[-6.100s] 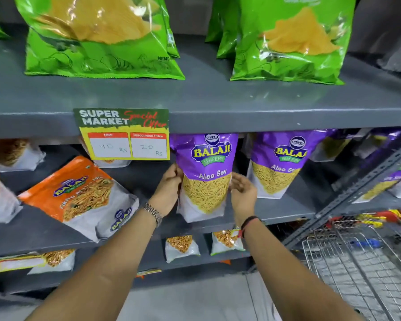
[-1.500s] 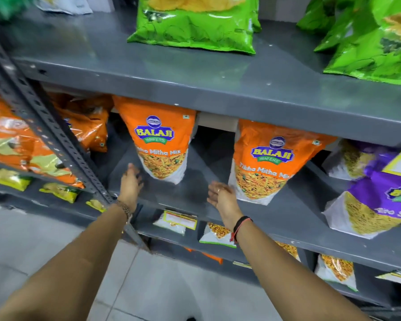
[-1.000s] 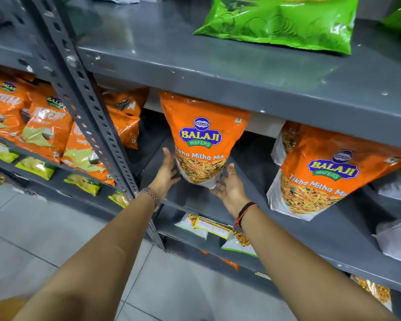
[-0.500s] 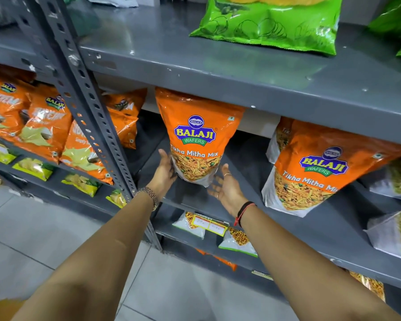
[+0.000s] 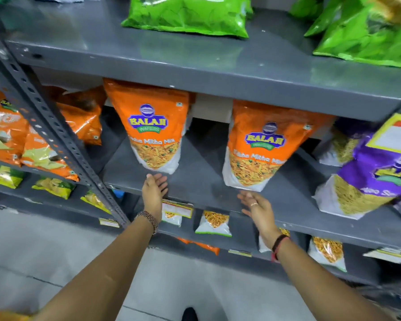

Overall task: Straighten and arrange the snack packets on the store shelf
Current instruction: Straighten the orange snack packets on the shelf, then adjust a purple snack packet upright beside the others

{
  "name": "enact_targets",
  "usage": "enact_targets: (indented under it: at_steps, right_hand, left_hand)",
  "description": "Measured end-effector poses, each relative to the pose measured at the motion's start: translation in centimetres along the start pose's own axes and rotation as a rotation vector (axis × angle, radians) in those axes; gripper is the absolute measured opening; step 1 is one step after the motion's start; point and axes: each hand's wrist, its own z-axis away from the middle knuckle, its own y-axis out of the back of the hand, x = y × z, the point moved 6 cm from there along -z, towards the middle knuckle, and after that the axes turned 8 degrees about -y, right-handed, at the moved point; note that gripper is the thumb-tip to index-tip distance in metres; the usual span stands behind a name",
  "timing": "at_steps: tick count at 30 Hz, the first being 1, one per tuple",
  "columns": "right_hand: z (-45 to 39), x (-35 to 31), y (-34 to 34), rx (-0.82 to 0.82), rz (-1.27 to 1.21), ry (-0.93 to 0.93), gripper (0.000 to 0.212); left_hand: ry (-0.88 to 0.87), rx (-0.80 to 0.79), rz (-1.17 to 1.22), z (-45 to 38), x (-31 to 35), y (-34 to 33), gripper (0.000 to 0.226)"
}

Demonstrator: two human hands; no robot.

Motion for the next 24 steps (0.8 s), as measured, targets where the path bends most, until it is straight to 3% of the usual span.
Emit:
enact_targets:
  at_steps: [4,9,11,14,15,18,19,22,24]
  right_hand:
    - [-0.1,2.5,12.0,0.187,0.041,0.036,0.018]
    - [0.2,4.5,26.3,0.49,-0.132,-0.025,0.014]
    - [-0.3,4.1,29.9,0.485,-0.203,-0.01,0.018]
    - [-2.4,3.3,32.5,0.333,-0.277,-0.027,0.023]
    - [-3.1,2.9,32.8,0.27,-0.291,-0.04,0.024]
    - [-3.9,1.9,32.5,0.134,-0.354,-0.08,0.019]
    - [-3.9,1.5,32.2,0.114,-0.35,-0.076,0.019]
    - [-3.3,0.5,31.3,0.061,-0.302,-0.039,0.038]
    - [-3.2,0.3,31.2,0.068,-0.302,-0.051,0.042]
  left_hand:
    - [0.017,-0.091,0.029,4.4,-2.8,-6.3,0.052]
    - [0.127,-0.221,0.018,11.7,-7.1,-16.3,0.05]
    - [0.157,-0.309,0.02,14.5,-8.3,-20.4,0.047]
    - [0.168,-0.482,-0.031,18.8,-8.4,-26.5,0.052]
    - [0.172,-0.522,-0.065,20.4,-8.0,-28.1,0.065]
    - [0.215,-0.588,-0.066,23.1,-8.3,-31.8,0.144]
    - [0.22,-0.612,-0.062,23.8,-8.4,-32.8,0.145]
    - [0.202,-0.654,-0.055,25.3,-8.6,-35.2,0.081]
    - [0.164,-0.666,-0.088,25.3,-9.2,-36.0,0.07]
